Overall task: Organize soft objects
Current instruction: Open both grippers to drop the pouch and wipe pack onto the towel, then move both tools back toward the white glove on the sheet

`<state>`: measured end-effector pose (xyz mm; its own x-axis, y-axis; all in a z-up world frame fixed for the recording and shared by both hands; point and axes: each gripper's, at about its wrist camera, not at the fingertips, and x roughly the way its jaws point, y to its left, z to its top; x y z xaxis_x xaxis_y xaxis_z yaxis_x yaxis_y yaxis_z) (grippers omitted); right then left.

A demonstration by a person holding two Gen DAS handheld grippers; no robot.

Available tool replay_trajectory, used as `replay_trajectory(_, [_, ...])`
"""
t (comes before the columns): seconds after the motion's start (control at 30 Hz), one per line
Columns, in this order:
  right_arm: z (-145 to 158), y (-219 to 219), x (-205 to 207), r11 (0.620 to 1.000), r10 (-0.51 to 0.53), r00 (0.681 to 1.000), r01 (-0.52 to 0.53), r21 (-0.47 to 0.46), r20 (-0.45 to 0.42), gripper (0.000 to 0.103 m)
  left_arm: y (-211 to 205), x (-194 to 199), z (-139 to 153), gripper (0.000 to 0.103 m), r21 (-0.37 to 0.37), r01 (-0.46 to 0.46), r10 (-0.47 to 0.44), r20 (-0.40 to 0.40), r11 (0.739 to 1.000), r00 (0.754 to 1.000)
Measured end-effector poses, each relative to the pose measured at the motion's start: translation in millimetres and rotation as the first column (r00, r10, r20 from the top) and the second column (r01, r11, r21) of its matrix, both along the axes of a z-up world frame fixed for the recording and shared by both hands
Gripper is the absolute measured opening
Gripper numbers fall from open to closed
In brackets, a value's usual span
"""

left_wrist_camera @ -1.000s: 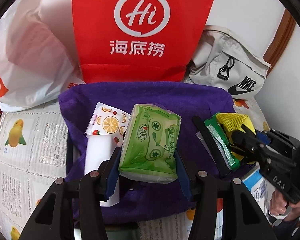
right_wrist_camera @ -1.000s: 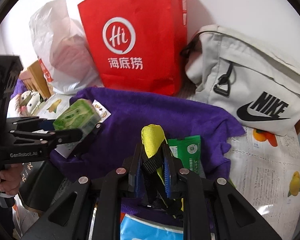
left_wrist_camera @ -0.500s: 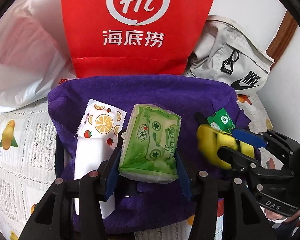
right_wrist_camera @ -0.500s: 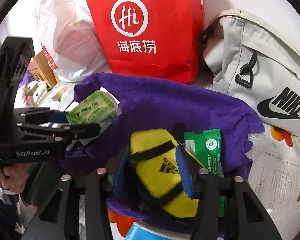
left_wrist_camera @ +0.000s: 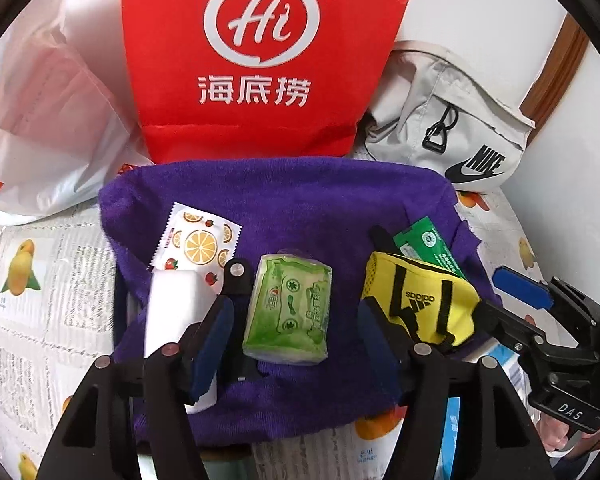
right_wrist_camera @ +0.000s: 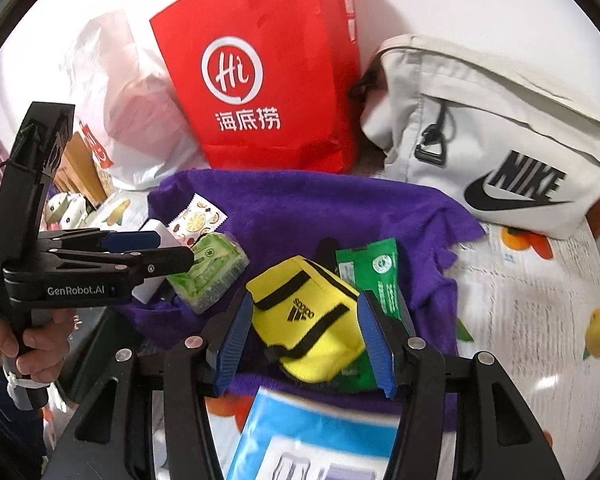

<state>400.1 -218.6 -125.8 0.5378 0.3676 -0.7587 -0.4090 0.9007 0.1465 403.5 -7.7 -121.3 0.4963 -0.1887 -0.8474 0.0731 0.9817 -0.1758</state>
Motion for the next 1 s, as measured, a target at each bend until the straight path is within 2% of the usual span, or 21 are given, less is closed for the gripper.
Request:
replay_trajectory(0.13, [9.8, -2.8, -18.7, 1.000, -0.006, 1.000, 0.006, 0.003, 0.014, 0.054, 2.3, -16.6, 13.5, 0.063, 0.009, -0.016, 0.016, 0.026, 1.000, 1.000])
replay_trajectory(0.27, [21.4, -8.5, -42.9, 0.999, -0.022, 1.000, 0.022, 0.025, 0.021, 0.054, 7.4, -40.4, 27.3, 0.063, -0.021, -0.036, 0.037, 0.043, 0.999, 0.998])
replay_trajectory(0.43, [36.9, -15.3, -80.9, 0.998, -0.047, 0.998, 0.045, 0.046, 0.042, 0.055, 22.0, -81.9, 48.5, 0.063, -0.114, -0.067, 0.075, 0.073, 0.991, 0.994])
replay_trajectory(0.53, [42.1, -17.4, -107.0, 0.998, -0.061, 0.996, 0.059, 0.028, 0.066, 0.055, 31.6, -108.3, 61.0, 0.063, -0.175, -0.074, 0.094, 0.105, 0.982, 0.990])
replay_trajectory(0.63, [45.7, -19.9, -131.4, 0.997, -0.069, 0.995, 0.067, 0.037, 0.070, 0.055, 37.5, -137.0, 69.6, 0.063, -0.196, -0.078, 0.105, 0.133, 0.978, 0.986])
replay_trajectory(0.87, [41.4, -17.5, -185.9, 0.995, -0.068, 0.996, 0.063, 0.081, 0.056, 0.055, 45.6, -189.8, 65.1, 0.063, -0.206, -0.066, 0.094, 0.131, 0.976, 0.987])
replay_trajectory(1.0, [30.8, -10.2, -211.1, 0.997, -0.038, 0.999, 0.036, 0.069, 0.036, 0.055, 48.0, -211.1, 55.4, 0.063, -0.192, -0.064, 0.089, 0.129, 0.979, 0.988])
